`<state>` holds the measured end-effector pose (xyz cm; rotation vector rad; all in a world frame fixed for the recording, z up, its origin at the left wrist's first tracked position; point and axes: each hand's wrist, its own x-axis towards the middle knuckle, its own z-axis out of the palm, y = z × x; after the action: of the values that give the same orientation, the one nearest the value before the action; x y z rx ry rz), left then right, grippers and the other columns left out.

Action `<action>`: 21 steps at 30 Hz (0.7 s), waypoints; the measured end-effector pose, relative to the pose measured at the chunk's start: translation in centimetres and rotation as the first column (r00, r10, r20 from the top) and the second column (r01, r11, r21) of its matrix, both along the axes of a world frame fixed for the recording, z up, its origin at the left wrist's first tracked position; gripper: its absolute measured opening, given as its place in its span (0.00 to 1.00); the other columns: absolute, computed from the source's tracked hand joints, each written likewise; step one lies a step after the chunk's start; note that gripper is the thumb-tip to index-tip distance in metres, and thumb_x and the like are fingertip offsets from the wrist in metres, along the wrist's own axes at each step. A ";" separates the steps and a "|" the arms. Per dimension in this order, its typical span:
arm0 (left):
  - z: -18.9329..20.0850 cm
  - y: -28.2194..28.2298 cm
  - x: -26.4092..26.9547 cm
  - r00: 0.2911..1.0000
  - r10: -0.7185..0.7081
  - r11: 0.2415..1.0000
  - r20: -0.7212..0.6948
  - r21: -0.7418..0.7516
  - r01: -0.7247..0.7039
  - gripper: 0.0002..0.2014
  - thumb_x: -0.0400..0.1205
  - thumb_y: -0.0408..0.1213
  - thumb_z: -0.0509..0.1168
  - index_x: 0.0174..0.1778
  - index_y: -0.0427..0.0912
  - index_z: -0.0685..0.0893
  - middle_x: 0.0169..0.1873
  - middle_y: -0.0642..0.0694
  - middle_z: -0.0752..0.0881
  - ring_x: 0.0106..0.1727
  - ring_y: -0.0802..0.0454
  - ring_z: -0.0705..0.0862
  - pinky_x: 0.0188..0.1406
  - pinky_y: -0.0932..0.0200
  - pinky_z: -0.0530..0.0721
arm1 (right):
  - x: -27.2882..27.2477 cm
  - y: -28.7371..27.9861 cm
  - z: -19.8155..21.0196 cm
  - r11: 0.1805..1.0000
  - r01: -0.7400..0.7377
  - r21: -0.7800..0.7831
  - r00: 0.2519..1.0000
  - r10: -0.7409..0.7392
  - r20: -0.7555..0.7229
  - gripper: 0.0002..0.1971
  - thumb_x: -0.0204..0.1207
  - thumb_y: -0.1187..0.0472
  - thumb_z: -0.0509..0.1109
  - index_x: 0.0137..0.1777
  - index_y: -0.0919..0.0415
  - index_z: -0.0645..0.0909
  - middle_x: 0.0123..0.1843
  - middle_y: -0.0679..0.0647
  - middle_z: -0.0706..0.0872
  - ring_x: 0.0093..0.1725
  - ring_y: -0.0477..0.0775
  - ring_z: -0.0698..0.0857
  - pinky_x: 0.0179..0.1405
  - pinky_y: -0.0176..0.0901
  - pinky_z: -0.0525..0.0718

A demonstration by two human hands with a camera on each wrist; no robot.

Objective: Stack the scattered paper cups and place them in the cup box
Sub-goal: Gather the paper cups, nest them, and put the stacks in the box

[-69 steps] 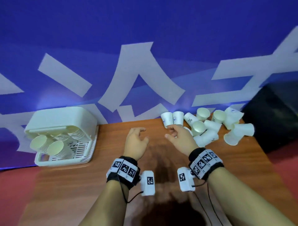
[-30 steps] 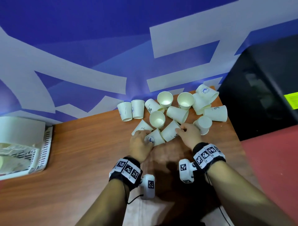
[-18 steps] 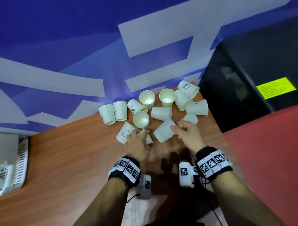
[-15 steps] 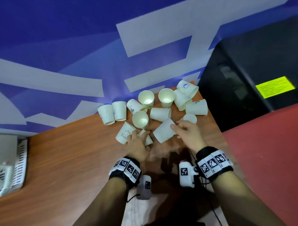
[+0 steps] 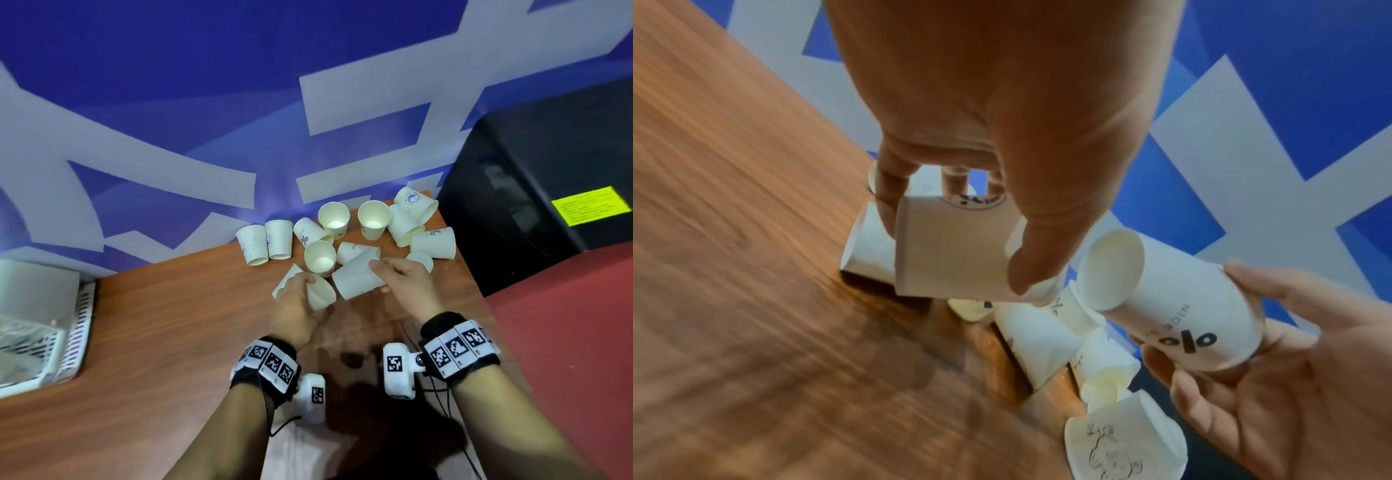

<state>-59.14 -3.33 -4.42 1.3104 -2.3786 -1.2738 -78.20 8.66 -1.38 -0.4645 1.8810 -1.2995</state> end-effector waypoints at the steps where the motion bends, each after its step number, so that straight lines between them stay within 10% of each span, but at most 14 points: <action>1: 0.6 0.1 0.5 0.998 0.047 0.998 -0.049 0.039 -0.046 0.27 0.67 0.48 0.79 0.57 0.57 0.72 0.54 0.53 0.83 0.55 0.51 0.82 0.53 0.53 0.82 | 0.4 -0.2 0.5 1.000 -0.007 0.004 1.000 0.007 -0.005 0.25 0.73 0.43 0.74 0.45 0.71 0.84 0.45 0.68 0.86 0.47 0.65 0.86 0.51 0.57 0.86; 4: 2.2 0.1 2.8 0.979 0.148 0.986 -0.140 0.095 -0.136 0.26 0.66 0.45 0.76 0.54 0.62 0.69 0.53 0.47 0.85 0.55 0.44 0.85 0.55 0.39 0.85 | 2.2 -0.8 2.5 0.999 -0.043 -0.030 0.998 0.041 -0.049 0.12 0.78 0.54 0.74 0.36 0.59 0.82 0.38 0.51 0.82 0.42 0.53 0.82 0.40 0.43 0.82; 8: 4.3 -0.1 6.4 0.944 0.257 0.966 -0.205 0.084 -0.245 0.27 0.64 0.47 0.77 0.52 0.64 0.69 0.51 0.45 0.84 0.49 0.36 0.85 0.44 0.27 0.84 | 4.9 -1.7 4.7 0.993 -0.078 -0.088 0.995 0.072 -0.072 0.05 0.77 0.58 0.76 0.43 0.53 0.82 0.49 0.47 0.84 0.48 0.52 0.85 0.45 0.51 0.88; 12: 6.9 -0.2 10.2 0.918 0.327 0.943 -0.223 0.014 -0.332 0.27 0.64 0.54 0.77 0.52 0.64 0.68 0.49 0.46 0.84 0.49 0.40 0.85 0.43 0.38 0.87 | 7.9 -2.7 6.7 0.985 -0.140 -0.104 0.987 0.131 -0.096 0.10 0.76 0.57 0.77 0.55 0.50 0.81 0.59 0.53 0.83 0.56 0.55 0.86 0.50 0.53 0.90; 21: 10.2 -3.1 19.5 0.854 0.387 0.911 -0.348 0.001 -0.413 0.30 0.67 0.36 0.77 0.60 0.55 0.71 0.54 0.53 0.82 0.55 0.53 0.82 0.53 0.62 0.80 | 17.0 -7.1 10.3 0.961 -0.255 -0.105 0.954 0.232 -0.191 0.30 0.75 0.57 0.76 0.76 0.43 0.70 0.58 0.48 0.80 0.58 0.48 0.82 0.60 0.52 0.85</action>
<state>-39.63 -6.47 5.79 1.3422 -1.7807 -1.1600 -61.16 1.55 8.91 -0.8785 1.8194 -1.2497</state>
